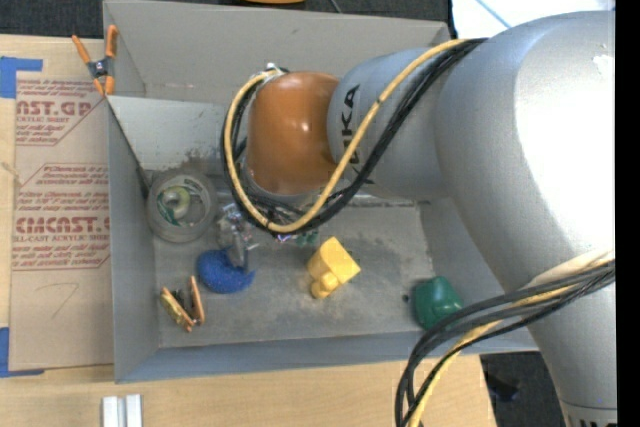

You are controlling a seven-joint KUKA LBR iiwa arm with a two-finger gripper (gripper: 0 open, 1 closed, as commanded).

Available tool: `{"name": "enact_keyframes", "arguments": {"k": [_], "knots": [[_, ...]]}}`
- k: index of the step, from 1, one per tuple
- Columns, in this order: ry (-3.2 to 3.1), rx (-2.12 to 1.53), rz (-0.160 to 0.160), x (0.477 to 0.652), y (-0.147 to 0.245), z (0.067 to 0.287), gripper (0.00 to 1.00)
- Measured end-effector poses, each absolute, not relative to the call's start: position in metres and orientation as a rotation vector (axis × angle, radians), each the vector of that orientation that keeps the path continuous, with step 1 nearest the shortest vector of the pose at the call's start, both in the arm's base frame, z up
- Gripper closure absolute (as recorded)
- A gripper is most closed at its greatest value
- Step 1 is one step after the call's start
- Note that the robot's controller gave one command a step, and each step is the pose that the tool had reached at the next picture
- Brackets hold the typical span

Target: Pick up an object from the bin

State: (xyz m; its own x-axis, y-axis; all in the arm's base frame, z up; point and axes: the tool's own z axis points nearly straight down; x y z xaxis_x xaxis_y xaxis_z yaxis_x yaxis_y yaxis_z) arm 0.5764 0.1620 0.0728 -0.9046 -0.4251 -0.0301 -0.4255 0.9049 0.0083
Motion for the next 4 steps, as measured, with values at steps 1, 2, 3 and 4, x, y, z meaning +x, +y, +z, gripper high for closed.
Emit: {"name": "enact_keyframes", "arguments": {"k": [1, 2, 3, 4], "knots": [[3.030, -0.709, 0.023, 0.574, 0.158, 0.158, 1.00], [3.027, -0.761, 0.026, 0.557, 0.159, 0.083, 1.00], [3.023, -0.740, 0.027, 0.560, 0.158, 0.093, 1.00], [3.006, -0.773, 0.030, 0.567, 0.146, 0.095, 1.00]]}}
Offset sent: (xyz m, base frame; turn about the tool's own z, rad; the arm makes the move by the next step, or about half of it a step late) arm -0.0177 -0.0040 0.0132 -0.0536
